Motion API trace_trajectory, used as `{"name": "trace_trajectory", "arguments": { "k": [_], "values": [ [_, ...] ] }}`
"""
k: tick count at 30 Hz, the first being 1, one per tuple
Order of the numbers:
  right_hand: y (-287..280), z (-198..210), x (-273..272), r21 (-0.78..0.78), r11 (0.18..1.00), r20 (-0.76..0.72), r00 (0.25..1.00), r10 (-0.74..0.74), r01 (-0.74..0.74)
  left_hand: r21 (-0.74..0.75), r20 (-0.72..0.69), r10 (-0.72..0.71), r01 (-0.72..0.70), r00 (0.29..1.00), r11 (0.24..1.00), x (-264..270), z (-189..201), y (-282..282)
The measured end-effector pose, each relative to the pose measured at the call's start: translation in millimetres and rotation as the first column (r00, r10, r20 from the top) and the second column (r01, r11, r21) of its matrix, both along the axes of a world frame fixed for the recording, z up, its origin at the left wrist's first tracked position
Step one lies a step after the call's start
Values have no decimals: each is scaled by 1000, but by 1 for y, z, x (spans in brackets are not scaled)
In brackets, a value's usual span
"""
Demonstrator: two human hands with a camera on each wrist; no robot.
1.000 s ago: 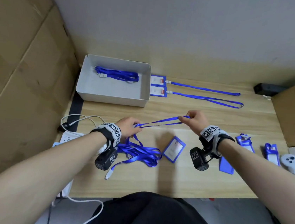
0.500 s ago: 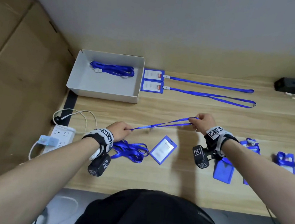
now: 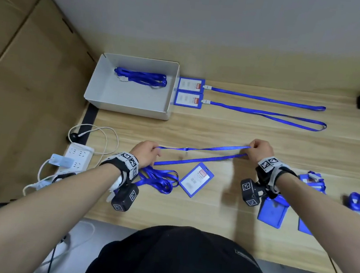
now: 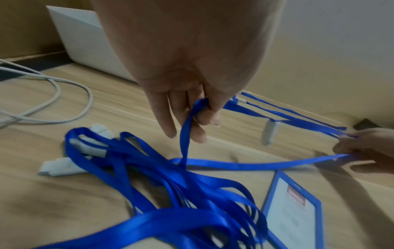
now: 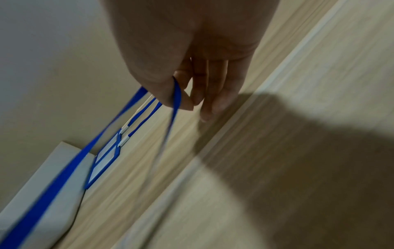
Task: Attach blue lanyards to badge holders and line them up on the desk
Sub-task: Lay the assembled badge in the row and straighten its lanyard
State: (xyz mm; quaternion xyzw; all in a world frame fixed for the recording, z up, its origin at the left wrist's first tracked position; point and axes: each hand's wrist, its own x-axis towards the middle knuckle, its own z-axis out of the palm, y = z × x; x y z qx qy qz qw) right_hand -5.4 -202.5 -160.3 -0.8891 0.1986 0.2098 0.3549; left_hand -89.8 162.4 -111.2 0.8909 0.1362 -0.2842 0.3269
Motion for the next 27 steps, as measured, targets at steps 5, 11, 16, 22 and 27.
{"name": "trace_trajectory", "arguments": {
  "k": [5, 11, 16, 22, 27],
  "values": [
    [-11, 5, 8, -2, 998, 23, 997, -68, 68, 1, 44, 177, -177, 983, 984, 17, 10, 27],
    [-14, 11, 10, 56, 989, 128, 981, -143, 137, -45, 52, 173, -171, 983, 984, 37, 22, 31],
    [-24, 16, 5, 53, 979, 155, 967, -204, 198, -20, 54, 101, -100, 993, 995, 41, 17, 15],
    [-53, 20, -1, -65, 972, 148, 966, -213, 225, -164, -5, 133, -132, 991, 978, 43, 3, -25],
    [-78, 18, 1, -63, 972, 133, 967, -216, 226, -289, -124, -13, -24, 992, 957, 36, -5, -74]
  ]
}}
